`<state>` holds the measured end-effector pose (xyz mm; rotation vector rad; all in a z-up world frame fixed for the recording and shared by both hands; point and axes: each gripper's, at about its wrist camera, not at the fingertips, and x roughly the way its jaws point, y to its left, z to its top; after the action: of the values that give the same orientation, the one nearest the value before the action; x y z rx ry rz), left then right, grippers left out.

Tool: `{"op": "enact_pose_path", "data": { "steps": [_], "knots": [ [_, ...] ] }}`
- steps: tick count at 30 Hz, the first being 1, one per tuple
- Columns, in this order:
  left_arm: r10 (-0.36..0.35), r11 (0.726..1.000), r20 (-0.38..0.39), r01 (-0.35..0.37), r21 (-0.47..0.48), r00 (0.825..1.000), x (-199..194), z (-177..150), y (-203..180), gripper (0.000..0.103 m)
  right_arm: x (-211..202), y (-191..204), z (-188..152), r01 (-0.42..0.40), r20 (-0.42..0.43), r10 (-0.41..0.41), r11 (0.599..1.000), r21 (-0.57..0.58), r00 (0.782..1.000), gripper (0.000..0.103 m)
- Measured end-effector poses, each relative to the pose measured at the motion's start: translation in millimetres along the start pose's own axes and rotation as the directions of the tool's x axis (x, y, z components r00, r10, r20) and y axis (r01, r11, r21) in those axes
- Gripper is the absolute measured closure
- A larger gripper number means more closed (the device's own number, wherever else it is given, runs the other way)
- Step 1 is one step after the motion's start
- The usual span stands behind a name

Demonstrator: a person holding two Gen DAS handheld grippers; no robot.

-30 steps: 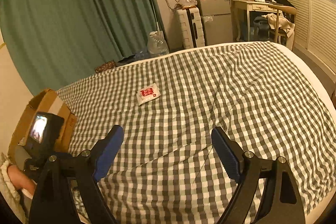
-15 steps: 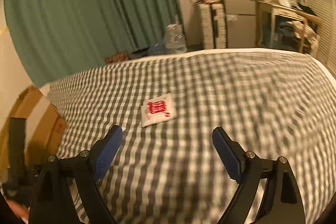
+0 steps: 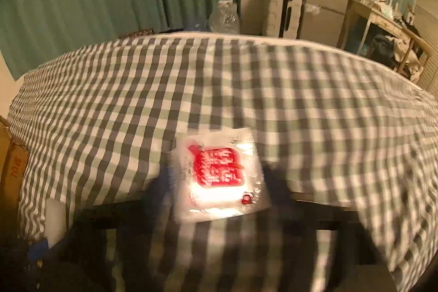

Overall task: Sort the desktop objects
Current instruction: 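Grasp the white tube with the left tool while the right tool grasps the red-white sachet, then carry the tube and sachet to the cardboard box and release both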

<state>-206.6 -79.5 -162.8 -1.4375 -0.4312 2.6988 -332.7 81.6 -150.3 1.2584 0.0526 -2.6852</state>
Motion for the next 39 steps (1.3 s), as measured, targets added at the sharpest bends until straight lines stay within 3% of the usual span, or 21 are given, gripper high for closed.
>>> {"op": "enact_pose_path", "data": {
  "steps": [3,10,19,25,31,35,39],
  "knots": [
    [-0.099,0.994,-0.004,0.099,-0.039,0.995,-14,-3,8,0.091,-30,-5,-17,-0.049,-0.022,0.050,0.998,0.041,0.999,0.072],
    [-0.147,0.988,0.016,0.146,0.046,0.989,-72,-19,-19,0.091,-137,-44,-67,-0.144,0.038,0.140,0.977,0.154,0.989,0.072],
    [-0.226,0.973,0.097,0.220,0.066,0.969,-160,-31,-35,0.091,-248,-12,-88,-0.135,0.099,0.127,0.988,0.074,0.987,0.072],
    [-0.200,0.979,0.189,0.187,0.082,0.961,-232,-25,-14,0.091,-300,48,-74,-0.163,0.166,0.165,0.986,-0.029,0.972,0.072],
    [-0.102,0.993,0.261,0.082,0.086,0.960,-288,-4,23,0.091,-330,125,-53,-0.204,0.181,0.233,0.965,-0.167,0.955,0.072],
    [-0.049,0.997,0.290,0.032,0.064,0.956,-315,3,66,0.091,-338,169,-40,-0.265,0.168,0.300,0.942,-0.206,0.939,0.072],
    [0.003,0.998,0.287,-0.019,0.055,0.958,-311,10,102,0.091,-316,202,-26,-0.290,0.121,0.324,0.928,-0.234,0.938,0.071]
  ]
}}
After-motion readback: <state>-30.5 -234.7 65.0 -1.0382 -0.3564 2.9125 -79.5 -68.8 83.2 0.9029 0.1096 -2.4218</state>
